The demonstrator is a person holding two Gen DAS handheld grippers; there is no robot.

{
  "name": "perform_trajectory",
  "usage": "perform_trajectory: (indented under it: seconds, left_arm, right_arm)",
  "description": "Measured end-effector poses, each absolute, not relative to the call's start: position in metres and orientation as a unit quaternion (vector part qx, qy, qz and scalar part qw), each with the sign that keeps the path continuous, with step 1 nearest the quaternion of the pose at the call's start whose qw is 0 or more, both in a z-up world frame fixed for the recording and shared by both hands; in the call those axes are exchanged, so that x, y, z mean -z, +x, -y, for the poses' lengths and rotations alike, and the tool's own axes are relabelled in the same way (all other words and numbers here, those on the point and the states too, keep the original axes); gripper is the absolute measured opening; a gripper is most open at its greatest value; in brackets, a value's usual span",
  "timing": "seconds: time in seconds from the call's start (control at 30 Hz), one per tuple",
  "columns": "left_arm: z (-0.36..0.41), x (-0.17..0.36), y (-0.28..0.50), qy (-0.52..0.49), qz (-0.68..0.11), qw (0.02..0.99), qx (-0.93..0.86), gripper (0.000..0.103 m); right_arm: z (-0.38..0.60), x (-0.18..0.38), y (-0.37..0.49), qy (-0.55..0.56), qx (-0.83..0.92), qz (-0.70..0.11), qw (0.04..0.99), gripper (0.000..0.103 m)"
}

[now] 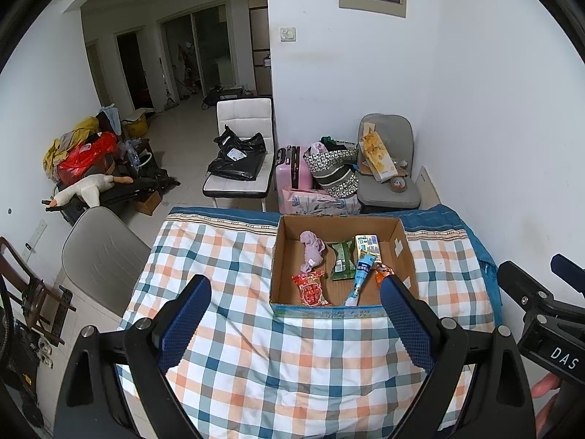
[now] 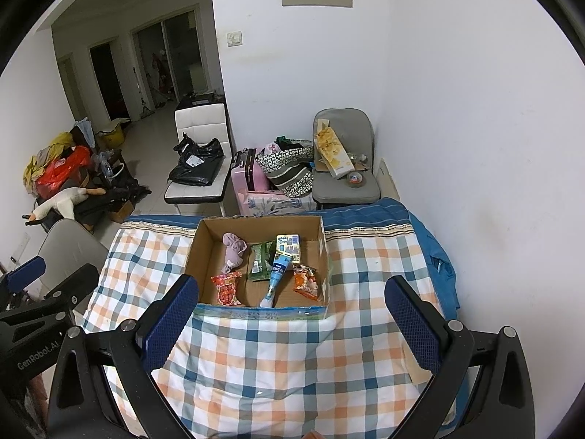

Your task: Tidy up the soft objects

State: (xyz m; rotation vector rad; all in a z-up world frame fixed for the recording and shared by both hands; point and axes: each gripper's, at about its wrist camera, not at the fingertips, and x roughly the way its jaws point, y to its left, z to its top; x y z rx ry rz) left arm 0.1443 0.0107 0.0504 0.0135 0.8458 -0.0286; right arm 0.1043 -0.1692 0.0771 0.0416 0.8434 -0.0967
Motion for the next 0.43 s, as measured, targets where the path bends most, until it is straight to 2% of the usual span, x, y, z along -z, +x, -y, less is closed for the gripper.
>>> perform_trajectory:
  seconds: [0.43]
  left_arm:
    - [-0.0125,-0.0525,0.1452,0.006,-0.411,0.912,0.017,0.095]
  right_arm:
    - [0.1710,-0.0775,0.1011,0.021,0.050,-0.406,0.912,0.103]
